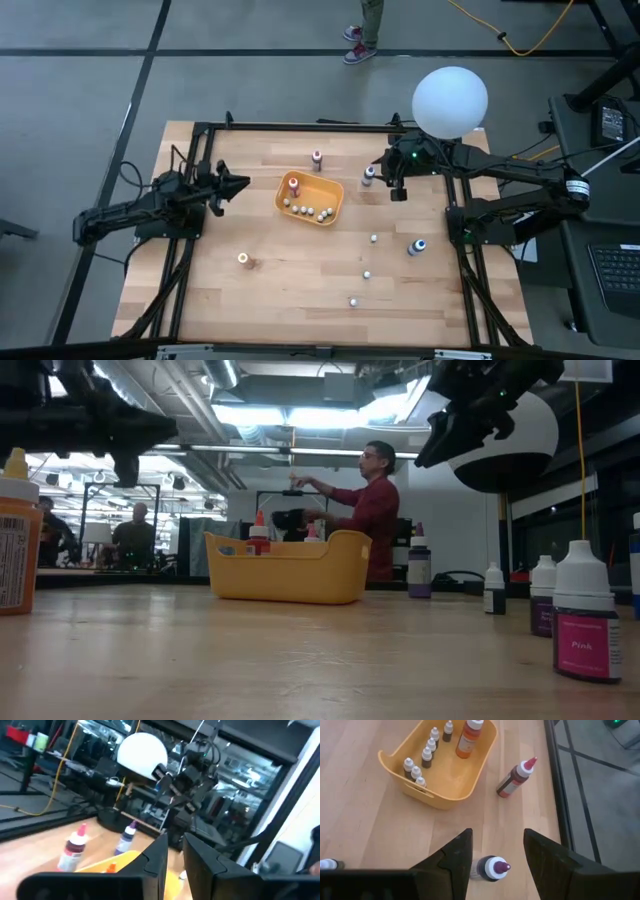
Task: Pick & Place food coloring
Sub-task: Put the small black food coloring bottle into the yellow bin
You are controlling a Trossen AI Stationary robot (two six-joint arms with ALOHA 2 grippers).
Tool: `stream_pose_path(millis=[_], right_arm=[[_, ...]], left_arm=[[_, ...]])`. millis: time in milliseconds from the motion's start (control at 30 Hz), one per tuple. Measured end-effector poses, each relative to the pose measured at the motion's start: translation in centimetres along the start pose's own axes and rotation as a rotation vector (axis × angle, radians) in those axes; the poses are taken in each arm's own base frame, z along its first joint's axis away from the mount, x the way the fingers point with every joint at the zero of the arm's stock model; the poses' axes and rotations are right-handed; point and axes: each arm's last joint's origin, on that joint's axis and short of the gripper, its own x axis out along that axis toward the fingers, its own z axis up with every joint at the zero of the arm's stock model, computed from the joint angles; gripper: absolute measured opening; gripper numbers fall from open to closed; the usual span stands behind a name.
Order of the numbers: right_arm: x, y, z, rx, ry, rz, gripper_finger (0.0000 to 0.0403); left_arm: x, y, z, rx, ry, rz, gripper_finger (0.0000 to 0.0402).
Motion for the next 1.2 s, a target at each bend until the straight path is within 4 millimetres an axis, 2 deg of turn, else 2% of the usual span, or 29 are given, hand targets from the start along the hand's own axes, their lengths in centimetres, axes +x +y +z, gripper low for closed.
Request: stream_pose_path(millis=[233, 467, 700, 933, 1033, 1200], right_arm=[[0.0, -0.2, -0.1, 0.012, 0.005, -0.013, 0.0177], [0.0, -0.3, -0.2, 0.082, 0.008, -0.017, 0.0177], [-0.2, -0.1, 0.0, 0.087, 0.017, -0.004, 0.0177], [-2.2, 0.0, 0.8, 0.214, 0.134, 0.061, 0.0177], [-2.4, 0.9, 0.6, 0.279, 0.177, 0.141, 0.0177], [-2.3, 2.9, 1.0, 0.268, 0.211, 0.235, 0.0177]], left_arm=[[-0.2, 1.4, -0.9, 0.185, 0.064, 0.234, 0.0056], [-0.2, 1.3, -1.1, 0.393, 0.122, 0.17, 0.0056], [-0.2, 1.3, -1.1, 0.337, 0.122, 0.168, 0.0056], [-0.2, 1.3, -1.1, 0.294, 0.118, 0.17, 0.0057], [-0.2, 1.3, -1.1, 0.294, 0.117, 0.17, 0.0057], [-0.2, 1.3, -1.1, 0.294, 0.117, 0.169, 0.0058]])
